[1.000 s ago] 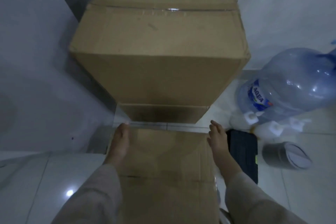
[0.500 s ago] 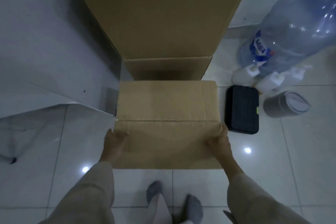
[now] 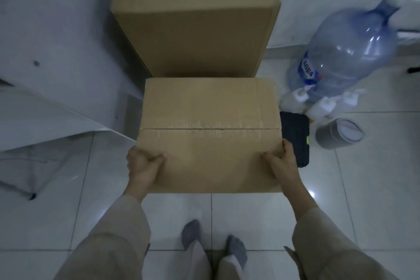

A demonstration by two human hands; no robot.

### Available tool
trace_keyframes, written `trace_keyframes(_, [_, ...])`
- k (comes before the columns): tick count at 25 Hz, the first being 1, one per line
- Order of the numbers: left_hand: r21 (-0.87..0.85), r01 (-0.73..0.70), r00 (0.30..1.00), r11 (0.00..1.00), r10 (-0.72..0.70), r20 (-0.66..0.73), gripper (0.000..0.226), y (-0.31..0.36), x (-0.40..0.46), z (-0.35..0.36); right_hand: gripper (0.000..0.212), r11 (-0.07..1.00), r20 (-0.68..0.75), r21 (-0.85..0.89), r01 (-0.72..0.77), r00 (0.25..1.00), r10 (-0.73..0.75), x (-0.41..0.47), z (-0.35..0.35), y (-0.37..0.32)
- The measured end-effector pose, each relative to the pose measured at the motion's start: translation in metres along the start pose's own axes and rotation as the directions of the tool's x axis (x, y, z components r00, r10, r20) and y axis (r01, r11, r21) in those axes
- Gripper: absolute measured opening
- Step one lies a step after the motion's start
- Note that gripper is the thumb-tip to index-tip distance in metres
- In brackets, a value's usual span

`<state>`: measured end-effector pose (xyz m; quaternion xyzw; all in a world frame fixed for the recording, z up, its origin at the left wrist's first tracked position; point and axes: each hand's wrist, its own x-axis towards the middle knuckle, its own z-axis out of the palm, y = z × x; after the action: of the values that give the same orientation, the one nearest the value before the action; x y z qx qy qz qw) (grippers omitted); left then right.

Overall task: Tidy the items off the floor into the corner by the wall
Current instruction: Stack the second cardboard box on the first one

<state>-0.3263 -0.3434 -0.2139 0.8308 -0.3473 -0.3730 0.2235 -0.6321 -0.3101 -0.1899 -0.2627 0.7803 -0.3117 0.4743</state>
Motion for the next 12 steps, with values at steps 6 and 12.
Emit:
trace_keyframes(6, [-0.034, -0.188, 0.978, 0.982, 0.184, -0.100, 0.081, 0.143, -0.097, -0.120, 0.068, 0.970, -0.004, -0.001, 0.242, 0.970, -0.242, -0.092, -0.087, -0.128])
trace_keyframes(12, [0.031, -0.320, 0.930, 0.947, 0.320, -0.178, 0.080, 0.266, -0.200, -0.234, 0.061, 0.878, -0.016, 0.073, 0.474, 0.880, -0.474, -0.198, -0.158, -0.244])
